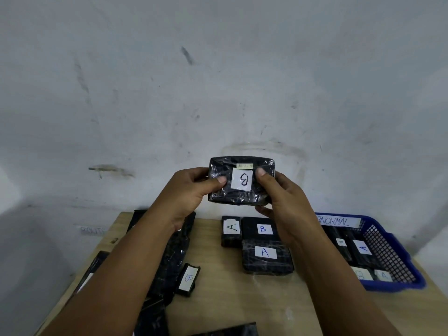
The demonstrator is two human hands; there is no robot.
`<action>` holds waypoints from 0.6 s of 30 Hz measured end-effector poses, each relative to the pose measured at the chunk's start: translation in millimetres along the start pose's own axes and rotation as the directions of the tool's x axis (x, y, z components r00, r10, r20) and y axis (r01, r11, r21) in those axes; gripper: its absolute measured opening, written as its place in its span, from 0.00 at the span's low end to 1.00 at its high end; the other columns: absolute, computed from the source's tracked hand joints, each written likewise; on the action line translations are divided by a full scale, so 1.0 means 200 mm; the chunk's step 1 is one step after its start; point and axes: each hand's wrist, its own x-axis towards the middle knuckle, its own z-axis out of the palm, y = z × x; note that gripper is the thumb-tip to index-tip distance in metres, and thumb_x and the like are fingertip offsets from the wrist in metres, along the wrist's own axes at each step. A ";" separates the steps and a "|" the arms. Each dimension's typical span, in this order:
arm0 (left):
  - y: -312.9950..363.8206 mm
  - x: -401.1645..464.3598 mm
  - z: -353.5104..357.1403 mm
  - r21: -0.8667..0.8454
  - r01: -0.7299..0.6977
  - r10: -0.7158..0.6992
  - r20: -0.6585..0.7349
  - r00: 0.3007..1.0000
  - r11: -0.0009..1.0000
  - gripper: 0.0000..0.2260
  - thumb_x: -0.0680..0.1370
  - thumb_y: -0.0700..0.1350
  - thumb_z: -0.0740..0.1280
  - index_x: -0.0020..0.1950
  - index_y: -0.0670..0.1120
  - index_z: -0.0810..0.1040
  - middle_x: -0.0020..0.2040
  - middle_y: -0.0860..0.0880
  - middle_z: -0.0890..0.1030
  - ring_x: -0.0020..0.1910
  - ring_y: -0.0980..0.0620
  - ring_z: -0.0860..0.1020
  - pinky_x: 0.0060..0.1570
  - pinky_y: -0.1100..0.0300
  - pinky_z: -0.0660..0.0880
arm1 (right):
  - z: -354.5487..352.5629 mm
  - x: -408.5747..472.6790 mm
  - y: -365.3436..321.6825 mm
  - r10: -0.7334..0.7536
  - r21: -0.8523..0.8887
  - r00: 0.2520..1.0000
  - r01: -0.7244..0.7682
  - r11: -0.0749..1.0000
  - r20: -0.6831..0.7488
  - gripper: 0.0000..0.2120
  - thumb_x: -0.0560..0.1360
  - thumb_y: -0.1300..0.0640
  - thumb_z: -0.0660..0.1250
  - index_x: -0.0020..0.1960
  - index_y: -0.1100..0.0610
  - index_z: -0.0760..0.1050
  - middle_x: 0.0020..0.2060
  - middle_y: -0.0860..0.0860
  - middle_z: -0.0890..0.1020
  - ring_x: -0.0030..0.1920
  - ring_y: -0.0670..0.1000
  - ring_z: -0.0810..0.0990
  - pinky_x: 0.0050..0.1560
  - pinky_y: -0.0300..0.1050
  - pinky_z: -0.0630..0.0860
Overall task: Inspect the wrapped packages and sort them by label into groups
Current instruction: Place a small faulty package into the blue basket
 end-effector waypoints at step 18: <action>-0.05 0.03 -0.02 0.034 -0.170 0.169 0.047 0.985 0.985 0.22 0.75 0.41 0.75 0.64 0.61 0.78 0.59 0.59 0.85 0.64 0.63 0.79 0.62 0.66 0.74 | -0.01 -0.03 -0.04 0.169 -0.070 0.983 -0.174 0.982 -0.076 0.21 0.77 0.31 0.65 0.57 0.45 0.81 0.53 0.48 0.85 0.55 0.52 0.83 0.64 0.61 0.79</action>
